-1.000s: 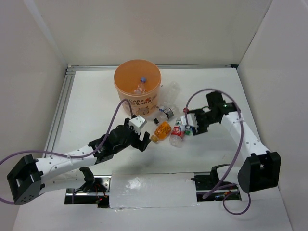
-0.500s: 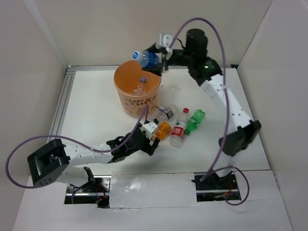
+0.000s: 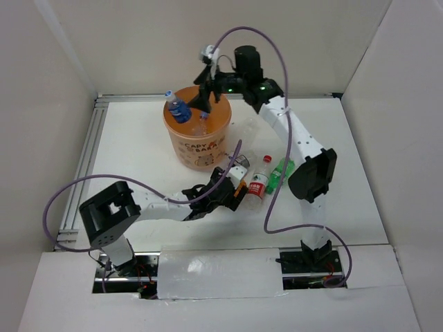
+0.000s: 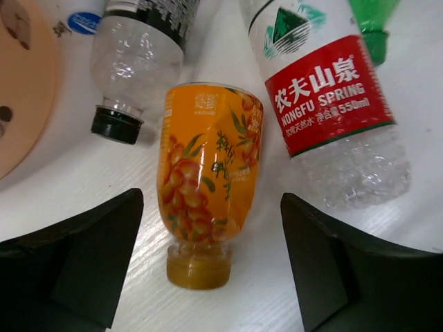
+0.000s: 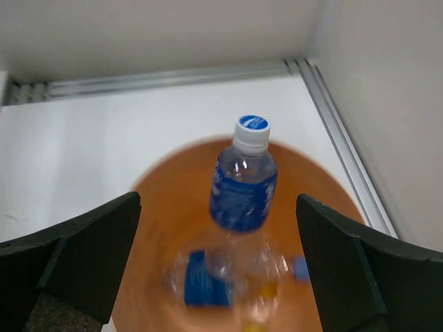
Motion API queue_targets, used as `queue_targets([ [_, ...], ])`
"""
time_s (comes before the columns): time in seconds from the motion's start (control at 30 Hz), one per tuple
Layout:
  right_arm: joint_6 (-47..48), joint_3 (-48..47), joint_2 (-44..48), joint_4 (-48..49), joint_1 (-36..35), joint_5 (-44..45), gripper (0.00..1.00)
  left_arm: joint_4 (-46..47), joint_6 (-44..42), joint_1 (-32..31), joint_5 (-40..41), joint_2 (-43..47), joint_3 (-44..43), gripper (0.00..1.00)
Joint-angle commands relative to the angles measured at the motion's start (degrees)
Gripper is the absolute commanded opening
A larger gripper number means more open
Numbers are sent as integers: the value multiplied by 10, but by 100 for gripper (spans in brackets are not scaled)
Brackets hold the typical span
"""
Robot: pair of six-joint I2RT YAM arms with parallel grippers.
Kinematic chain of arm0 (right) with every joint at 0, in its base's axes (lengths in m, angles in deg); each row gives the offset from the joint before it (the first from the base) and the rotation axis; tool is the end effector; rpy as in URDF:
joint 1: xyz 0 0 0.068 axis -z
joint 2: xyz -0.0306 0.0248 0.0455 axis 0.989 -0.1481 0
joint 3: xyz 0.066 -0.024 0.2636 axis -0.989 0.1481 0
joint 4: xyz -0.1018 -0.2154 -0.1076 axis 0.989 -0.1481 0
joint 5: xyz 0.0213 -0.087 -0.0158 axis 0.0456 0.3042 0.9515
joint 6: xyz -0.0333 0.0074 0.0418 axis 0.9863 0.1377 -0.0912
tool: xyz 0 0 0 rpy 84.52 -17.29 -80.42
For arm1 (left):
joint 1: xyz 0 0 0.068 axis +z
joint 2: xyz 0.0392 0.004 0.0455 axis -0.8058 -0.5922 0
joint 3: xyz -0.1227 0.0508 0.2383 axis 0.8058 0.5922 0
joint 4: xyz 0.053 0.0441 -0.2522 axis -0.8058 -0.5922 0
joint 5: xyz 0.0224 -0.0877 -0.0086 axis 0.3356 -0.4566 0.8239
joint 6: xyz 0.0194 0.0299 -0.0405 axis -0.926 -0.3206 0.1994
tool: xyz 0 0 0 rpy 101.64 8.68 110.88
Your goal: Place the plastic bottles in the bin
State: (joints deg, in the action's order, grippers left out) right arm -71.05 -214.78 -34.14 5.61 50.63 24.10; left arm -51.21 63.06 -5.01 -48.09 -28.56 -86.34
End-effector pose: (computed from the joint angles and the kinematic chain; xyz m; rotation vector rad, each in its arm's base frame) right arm 0.3974 0.2685 0.4299 -1.2664 1.2658 0.8997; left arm 0.1878 -0.2837 0.1888 0.5493 1.9740 -0.4248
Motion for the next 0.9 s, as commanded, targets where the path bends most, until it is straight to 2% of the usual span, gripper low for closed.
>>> queue_targets([
  [0.0, -25, 55, 122, -20, 71, 55, 100, -16, -14, -3, 22, -49, -51, 91],
  [0.03, -25, 80, 141, -20, 90, 55, 100, -25, -14, -3, 16, -79, -62, 89],
  [0.07, -25, 133, 180, -31, 127, 50, 100, -42, -14, -3, 9, -93, -81, 80],
  [0.17, 0, 228, 237, -56, 177, 50, 100, -48, -8, -3, -5, -121, -94, 58],
  [0.2, 8, 250, 269, -77, 208, 50, 97, -48, -3, -3, -12, -126, -94, 49],
  [0.23, 16, 271, 284, -88, 223, 55, 93, -43, -3, -3, -19, -127, -86, 30],
  [0.27, 31, 292, 299, -100, 238, 55, 87, -43, -3, -3, -19, -127, -86, 21],
  [0.3, 38, 335, 311, -111, 266, 60, 65, -43, 2, -3, -19, -119, -80, 13],
  [0.33, 38, 359, 337, -119, 280, 65, 51, -50, 2, -3, -24, -105, -80, 8],
  [0.37, 38, 385, 350, -126, 293, 78, 39, -60, 2, -3, -24, -94, -80, 0],
  [0.43, 38, 460, 378, -144, 319, 121, 23, -67, -3, -3, -31, -62, -75, 0],
  [0.47, 38, 485, 386, -153, 328, 128, 24, -73, -11, -9, -36, -17, -69, 0],
  [0.53, 38, 553, 394, -175, 351, 133, 33, -82, -20, -9, -47, 35, -75, 0],
  [0.57, 38, 574, 394, -190, 356, 140, 47, -82, -27, -9, -55, 60, -82, 0],
  [0.6, 38, 591, 394, -198, 356, 140, 54, -90, -38, -9, -55, 102, -90, 0],
  [0.67, 33, 633, 394, -198, 363, 152, 69, -90, -54, -9, -40, 133, -123, 0],
  [0.7, 24, 644, 388, -198, 363, 158, 83, -90, -72, -9, -18, 151, -136, 0],
  [0.77, 18, 678, 382, -171, 363, 172, 92, -79, -91, 12, 9, 157, -177, 0],
  [0.87, 12, 690, 352, -145, 357, 181, 95, -38, -96, 35, 53, 157, -215, 0],
])
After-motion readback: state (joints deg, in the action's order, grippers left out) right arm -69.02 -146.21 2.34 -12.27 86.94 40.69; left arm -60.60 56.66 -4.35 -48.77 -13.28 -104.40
